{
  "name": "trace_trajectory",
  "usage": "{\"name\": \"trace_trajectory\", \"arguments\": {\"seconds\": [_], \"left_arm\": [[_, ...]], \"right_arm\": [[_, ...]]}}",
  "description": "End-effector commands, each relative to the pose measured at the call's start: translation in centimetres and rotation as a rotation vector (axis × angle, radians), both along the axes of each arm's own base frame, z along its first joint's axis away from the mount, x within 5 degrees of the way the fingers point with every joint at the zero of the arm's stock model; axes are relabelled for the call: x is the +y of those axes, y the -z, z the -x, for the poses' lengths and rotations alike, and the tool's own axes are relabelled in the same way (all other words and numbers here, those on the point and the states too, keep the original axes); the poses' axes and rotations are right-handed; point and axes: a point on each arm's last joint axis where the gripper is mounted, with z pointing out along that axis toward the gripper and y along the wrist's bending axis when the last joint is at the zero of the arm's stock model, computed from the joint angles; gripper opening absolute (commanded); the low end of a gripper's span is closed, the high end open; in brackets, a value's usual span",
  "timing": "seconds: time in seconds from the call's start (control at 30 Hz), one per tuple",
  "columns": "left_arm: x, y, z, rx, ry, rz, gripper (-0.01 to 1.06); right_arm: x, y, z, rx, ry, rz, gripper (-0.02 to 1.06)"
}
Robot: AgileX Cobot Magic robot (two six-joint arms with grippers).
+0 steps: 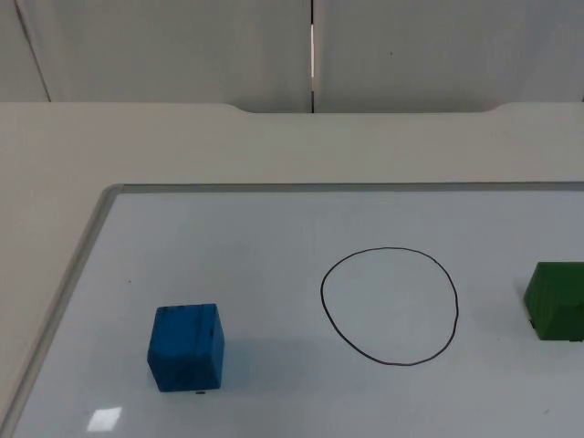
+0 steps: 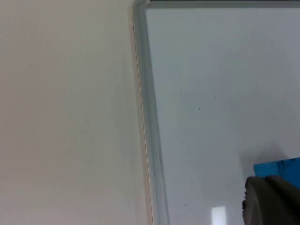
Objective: Push the two cubes into the marked area.
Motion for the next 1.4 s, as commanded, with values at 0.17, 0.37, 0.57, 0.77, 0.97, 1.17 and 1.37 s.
{"name": "trace_trajectory", "arguments": {"seconds": [0.17, 0.37, 0.57, 0.77, 0.97, 1.17, 1.37], "left_arm": [[-0.1, 2.1, -1.6, 0.099, -0.017, 0.039, 0.0], [0.0, 3.9, -2.7, 0.166, -0.026, 0.037, 0.0], [-0.3, 6.3, -4.1, 0.243, -0.023, 0.073, 0.0], [-2.1, 7.7, -4.7, 0.27, 0.044, 0.073, 0.0], [-4.2, 8.7, -5.0, 0.274, 0.07, 0.066, 0.0], [-5.4, 10.1, -5.3, 0.303, 0.084, 0.048, 0.0], [-5.5, 12.3, -5.6, 0.382, 0.049, 0.056, 0.0]], "right_arm": [[0.0, 0.1, 0.0, -0.002, 0.004, 0.004, 1.05], [0.0, 0.1, 0.0, -0.002, 0.004, 0.004, 1.05], [0.0, 0.1, 0.0, -0.002, 0.004, 0.004, 1.05], [0.0, 0.1, 0.0, -0.002, 0.004, 0.004, 1.05], [0.0, 0.1, 0.0, -0.002, 0.004, 0.004, 1.05], [0.0, 0.1, 0.0, -0.002, 0.004, 0.004, 1.05], [0.0, 0.1, 0.0, -0.002, 0.004, 0.004, 1.05]]}}
